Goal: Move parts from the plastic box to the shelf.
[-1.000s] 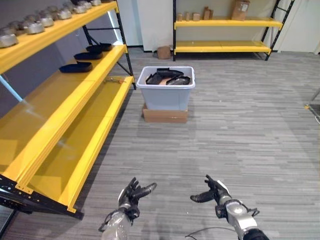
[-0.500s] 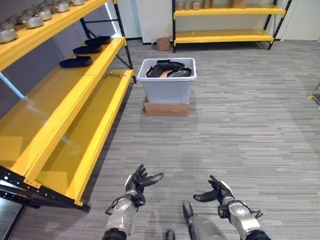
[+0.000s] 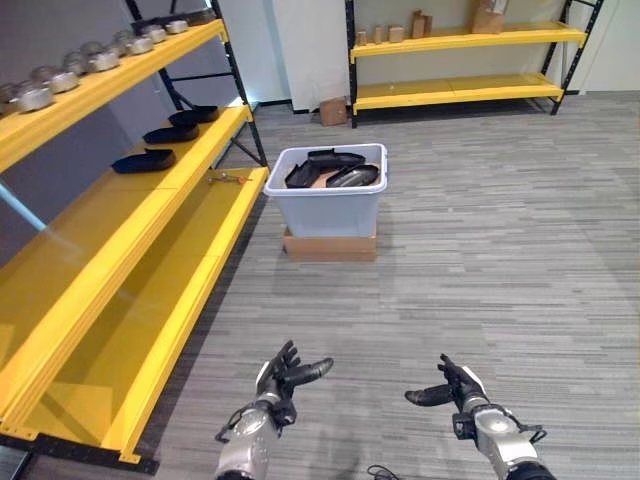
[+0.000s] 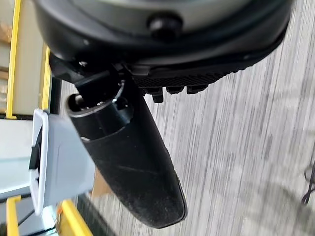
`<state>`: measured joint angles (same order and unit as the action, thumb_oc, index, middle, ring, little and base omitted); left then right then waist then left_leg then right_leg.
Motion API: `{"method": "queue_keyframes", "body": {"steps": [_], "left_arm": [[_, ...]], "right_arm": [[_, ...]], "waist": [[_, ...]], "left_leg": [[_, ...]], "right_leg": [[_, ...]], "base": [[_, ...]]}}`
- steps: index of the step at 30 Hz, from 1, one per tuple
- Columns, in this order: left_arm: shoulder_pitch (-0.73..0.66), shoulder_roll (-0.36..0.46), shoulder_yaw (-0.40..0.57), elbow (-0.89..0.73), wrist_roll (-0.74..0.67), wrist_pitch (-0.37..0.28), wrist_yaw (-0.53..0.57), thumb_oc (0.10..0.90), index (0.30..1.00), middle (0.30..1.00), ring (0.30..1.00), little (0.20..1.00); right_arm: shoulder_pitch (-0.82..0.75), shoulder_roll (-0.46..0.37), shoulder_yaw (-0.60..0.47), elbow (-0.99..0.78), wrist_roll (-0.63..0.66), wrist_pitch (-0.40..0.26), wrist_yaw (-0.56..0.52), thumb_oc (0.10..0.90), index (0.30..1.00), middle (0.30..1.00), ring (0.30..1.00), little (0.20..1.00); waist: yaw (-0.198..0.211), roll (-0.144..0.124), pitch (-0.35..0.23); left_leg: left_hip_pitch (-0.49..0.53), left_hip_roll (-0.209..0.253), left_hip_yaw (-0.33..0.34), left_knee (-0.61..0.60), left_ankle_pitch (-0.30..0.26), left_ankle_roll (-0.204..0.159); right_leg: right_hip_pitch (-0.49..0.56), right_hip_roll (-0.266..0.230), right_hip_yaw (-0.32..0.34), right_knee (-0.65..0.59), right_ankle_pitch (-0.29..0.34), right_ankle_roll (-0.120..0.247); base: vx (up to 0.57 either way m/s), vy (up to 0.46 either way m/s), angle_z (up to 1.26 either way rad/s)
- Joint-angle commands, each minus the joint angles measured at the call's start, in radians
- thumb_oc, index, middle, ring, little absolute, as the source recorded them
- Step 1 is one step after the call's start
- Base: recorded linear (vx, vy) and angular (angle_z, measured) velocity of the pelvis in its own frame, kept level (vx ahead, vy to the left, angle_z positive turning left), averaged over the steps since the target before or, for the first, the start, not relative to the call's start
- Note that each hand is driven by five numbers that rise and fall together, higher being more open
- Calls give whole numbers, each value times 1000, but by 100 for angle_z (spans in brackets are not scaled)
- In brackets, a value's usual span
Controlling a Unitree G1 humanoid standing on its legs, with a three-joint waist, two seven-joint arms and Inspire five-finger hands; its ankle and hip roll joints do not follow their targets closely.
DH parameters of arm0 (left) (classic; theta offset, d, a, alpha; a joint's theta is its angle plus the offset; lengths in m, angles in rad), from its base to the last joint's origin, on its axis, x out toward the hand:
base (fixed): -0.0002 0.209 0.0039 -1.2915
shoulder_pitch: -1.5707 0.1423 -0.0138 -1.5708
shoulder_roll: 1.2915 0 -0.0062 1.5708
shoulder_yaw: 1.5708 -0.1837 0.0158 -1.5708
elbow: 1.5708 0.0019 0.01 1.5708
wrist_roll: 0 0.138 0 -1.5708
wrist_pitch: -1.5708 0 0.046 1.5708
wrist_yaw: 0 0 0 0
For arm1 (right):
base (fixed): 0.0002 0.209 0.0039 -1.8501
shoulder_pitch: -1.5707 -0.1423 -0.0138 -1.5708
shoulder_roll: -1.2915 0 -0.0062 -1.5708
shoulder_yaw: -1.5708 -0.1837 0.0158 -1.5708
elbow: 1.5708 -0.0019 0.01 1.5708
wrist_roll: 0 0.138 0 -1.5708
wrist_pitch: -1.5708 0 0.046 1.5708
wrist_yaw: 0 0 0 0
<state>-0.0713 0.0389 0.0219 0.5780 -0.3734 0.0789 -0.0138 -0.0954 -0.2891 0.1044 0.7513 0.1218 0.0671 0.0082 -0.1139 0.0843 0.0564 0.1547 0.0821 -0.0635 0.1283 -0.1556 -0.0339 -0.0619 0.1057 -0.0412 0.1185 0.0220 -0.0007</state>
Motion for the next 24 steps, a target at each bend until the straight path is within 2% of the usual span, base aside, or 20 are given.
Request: {"method": "queue_keyframes", "body": {"steps": [1, 4, 6, 8, 11, 13, 14, 15, 16, 17, 19, 22, 24], "left_arm": [[-40, -10, -12, -47, 51, -78, -35, 900, 1000, 1000, 1000, 1000], [-42, -10, -21, -46, 52, -72, -40, 900, 1000, 1000, 1000, 1000], [-44, -6, -26, -42, 52, -70, -45, 900, 1000, 1000, 1000, 1000], [-42, -3, -29, -36, 52, -70, -47, 900, 1000, 1000, 1000, 1000], [-32, 7, -25, -31, 52, -70, -51, 900, 1000, 1000, 1000, 1000], [-22, 19, -26, -30, 53, -68, -54, 900, 1000, 1000, 1000, 1000], [-21, 19, -26, -31, 52, -68, -54, 900, 1000, 1000, 1000, 1000], [-20, 22, -24, -32, 53, -66, -56, 900, 1000, 1000, 1000, 1000], [-20, 22, -26, -32, 53, -66, -57, 900, 1000, 1000, 1000, 1000], [-22, 25, -25, -33, 55, -63, -57, 900, 1000, 1000, 1000, 1000], [-29, 23, -21, -26, 58, -64, -58, 900, 1000, 1000, 1000, 1000], [-15, 17, -3, -21, 61, -66, -62, 900, 1000, 1000, 1000, 1000], [-4, 15, 5, -27, 58, -68, -64, 900, 1000, 1000, 1000, 1000]], "right_arm": [[-34, 29, -38, -33, 18, -71, 0, 900, 1000, 1000, 1000, 1000], [-37, 29, -31, -36, 18, -66, 1, 900, 1000, 1000, 1000, 1000], [-45, 35, -28, -18, 18, -64, 2, 900, 1000, 1000, 1000, 1000], [-51, 41, -27, -15, 14, -61, 4, 900, 1000, 1000, 1000, 1000], [-55, 48, -31, -11, 8, -54, 2, 900, 1000, 1000, 1000, 1000], [-56, 53, -31, 0, 7, -56, -1, 900, 1000, 1000, 1000, 1000], [-56, 53, -31, 0, 7, -56, -1, 900, 1000, 1000, 1000, 1000], [-57, 53, -32, 11, 5, -58, -4, 900, 1000, 1000, 1000, 1000], [-55, 52, -35, 17, 5, -58, -6, 900, 1000, 1000, 1000, 1000], [-54, 55, -38, 23, 5, -57, -5, 900, 1000, 1000, 1000, 1000], [-35, 58, -51, 15, 9, -59, -6, 900, 1000, 1000, 1000, 1000], [-32, 57, -56, 35, 12, -63, -4, 900, 1000, 1000, 1000, 1000], [-28, 57, -59, 38, 10, -64, 0, 900, 1000, 1000, 1000, 1000]], "waist": [[5, -11, -62], [51, -88, -17], [80, -116, 18], [99, -125, 33], [113, -130, 33], [130, -132, 33], [131, -132, 36], [138, -135, 39], [141, -138, 42], [142, -140, 44], [148, -146, 50], [161, -131, 20], [167, -127, 3]], "left_leg": [[85, -80, 19, 50, 221, 35], [-72, -147, 49, 445, 179, 8], [-142, -170, 78, 651, 151, 0], [-203, -169, 101, 747, 141, 2], [-298, -142, 128, 664, 127, 9], [-312, -132, 125, 546, 124, 13], [-307, -131, 126, 545, 123, 13], [-317, -117, 124, 433, 127, 21], [-316, -107, 129, 423, 140, 12], [-321, -88, 133, 348, 144, 12], [-345, -46, 118, 154, 165, 14], [-346, -22, 82, -92, 202, 23], [-356, -21, 76, -112, 212, 18]], "right_leg": [[-64, -9, 57, -88, 99, -24], [42, -72, 50, -122, 109, -29], [100, -95, 42, -141, 114, -37], [137, -102, 39, -157, 116, -45], [174, -112, 35, -178, 111, -48], [197, -108, 40, -192, 111, -49], [201, -108, 42, -193, 111, -49], [213, -111, 47, -197, 112, -46], [223, -109, 45, -197, 118, -45], [235, -113, 44, -199, 112, -45], [268, -108, 60, -200, 106, -45], [285, -105, 76, -202, 87, -39], [284, -105, 86, -203, 89, -37]], "base": [[192, -158, -3], [164, -210, 6], [79, -149, -6], [55, -100, -5], [73, -44, 8], [88, -16, 9], [85, 3, -11], [78, 6, -28], [116, 16, -28], [121, 22, -18], [218, 77, 13], [251, 128, 14], [165, 101, -7]]}}
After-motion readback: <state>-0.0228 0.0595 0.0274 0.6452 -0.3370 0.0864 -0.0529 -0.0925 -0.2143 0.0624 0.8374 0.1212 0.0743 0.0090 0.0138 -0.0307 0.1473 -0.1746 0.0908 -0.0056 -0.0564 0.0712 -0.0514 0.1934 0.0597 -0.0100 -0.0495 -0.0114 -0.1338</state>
